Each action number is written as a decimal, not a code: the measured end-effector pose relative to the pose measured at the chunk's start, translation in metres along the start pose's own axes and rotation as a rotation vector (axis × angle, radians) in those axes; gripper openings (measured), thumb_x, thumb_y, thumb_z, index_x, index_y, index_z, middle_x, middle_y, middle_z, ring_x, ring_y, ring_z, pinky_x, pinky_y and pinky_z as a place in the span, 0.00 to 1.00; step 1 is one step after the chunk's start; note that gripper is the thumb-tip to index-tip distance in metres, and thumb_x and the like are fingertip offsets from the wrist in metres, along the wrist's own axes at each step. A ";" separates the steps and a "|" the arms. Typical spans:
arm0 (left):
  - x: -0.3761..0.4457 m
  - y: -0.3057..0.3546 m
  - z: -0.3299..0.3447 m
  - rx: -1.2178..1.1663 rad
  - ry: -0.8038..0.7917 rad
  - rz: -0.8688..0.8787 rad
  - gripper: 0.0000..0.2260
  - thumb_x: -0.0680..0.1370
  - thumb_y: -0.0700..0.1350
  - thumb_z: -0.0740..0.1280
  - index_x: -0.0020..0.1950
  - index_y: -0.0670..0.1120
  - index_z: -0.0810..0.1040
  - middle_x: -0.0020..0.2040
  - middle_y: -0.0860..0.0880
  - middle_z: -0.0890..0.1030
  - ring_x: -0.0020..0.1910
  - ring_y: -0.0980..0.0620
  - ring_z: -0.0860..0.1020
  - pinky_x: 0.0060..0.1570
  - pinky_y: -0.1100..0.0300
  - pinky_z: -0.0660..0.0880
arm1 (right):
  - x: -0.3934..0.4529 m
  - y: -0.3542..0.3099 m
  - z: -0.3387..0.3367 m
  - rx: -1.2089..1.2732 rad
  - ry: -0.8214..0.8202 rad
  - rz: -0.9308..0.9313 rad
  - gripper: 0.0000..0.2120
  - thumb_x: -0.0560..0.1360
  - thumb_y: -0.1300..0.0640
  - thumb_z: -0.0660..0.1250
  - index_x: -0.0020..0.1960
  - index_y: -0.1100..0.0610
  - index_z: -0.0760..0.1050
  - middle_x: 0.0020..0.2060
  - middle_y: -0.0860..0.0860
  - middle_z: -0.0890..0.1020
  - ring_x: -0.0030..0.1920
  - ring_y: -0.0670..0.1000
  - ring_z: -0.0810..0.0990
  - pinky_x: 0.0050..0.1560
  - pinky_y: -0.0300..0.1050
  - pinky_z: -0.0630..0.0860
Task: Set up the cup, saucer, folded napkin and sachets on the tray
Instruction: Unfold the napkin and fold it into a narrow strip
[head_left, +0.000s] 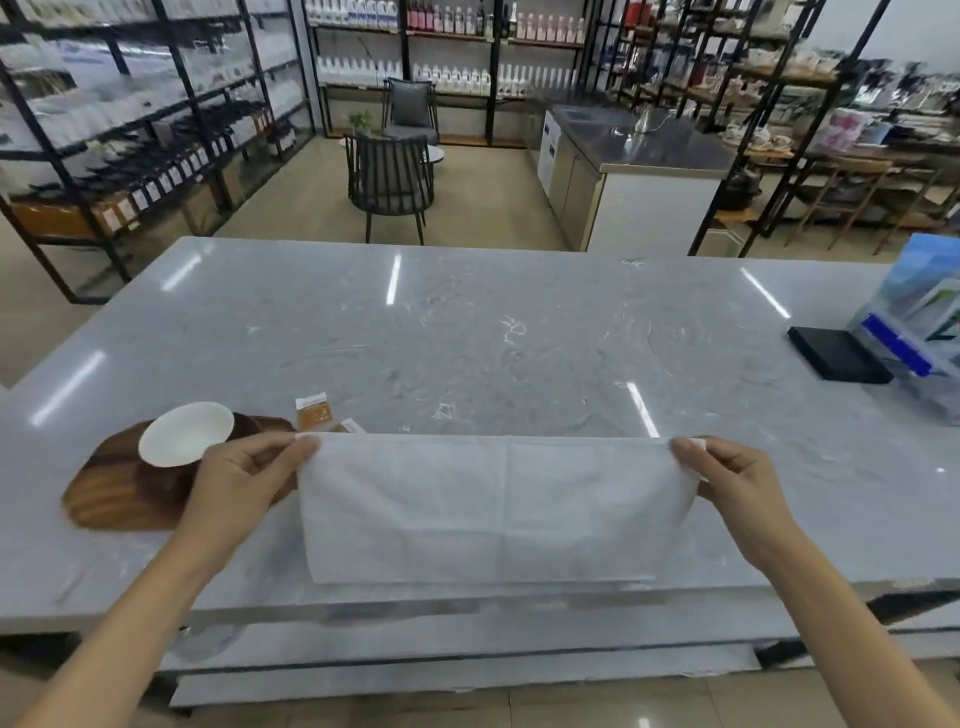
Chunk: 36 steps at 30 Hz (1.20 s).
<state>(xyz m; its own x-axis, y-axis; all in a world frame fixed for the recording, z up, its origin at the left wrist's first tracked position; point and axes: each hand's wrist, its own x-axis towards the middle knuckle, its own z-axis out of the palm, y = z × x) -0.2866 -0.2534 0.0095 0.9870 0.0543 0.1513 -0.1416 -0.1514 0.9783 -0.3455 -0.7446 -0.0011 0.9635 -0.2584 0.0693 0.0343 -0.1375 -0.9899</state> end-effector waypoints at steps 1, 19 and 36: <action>0.004 -0.007 0.003 0.007 -0.021 -0.028 0.05 0.77 0.42 0.71 0.46 0.48 0.87 0.40 0.55 0.88 0.37 0.64 0.82 0.35 0.73 0.76 | 0.004 0.008 0.003 -0.020 0.004 0.026 0.22 0.72 0.42 0.75 0.48 0.63 0.84 0.45 0.63 0.85 0.45 0.56 0.84 0.45 0.50 0.84; 0.090 -0.104 0.054 0.691 -0.123 -0.163 0.06 0.74 0.37 0.71 0.51 0.39 0.80 0.49 0.41 0.85 0.51 0.40 0.82 0.53 0.50 0.78 | 0.059 0.098 0.046 -0.359 0.080 0.409 0.20 0.77 0.52 0.71 0.67 0.54 0.74 0.55 0.55 0.84 0.50 0.57 0.83 0.48 0.51 0.80; -0.011 -0.086 0.074 0.961 -0.731 0.159 0.10 0.78 0.56 0.66 0.58 0.57 0.76 0.46 0.60 0.77 0.47 0.58 0.75 0.47 0.59 0.76 | -0.065 0.088 0.054 -0.785 0.066 0.494 0.27 0.75 0.46 0.73 0.68 0.54 0.66 0.50 0.59 0.81 0.47 0.58 0.82 0.47 0.52 0.79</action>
<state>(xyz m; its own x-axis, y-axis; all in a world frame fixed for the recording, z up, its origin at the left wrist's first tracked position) -0.2798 -0.3141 -0.0864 0.8175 -0.5536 -0.1586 -0.4572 -0.7914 0.4057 -0.3908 -0.6884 -0.0994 0.8032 -0.5106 -0.3069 -0.5884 -0.5989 -0.5433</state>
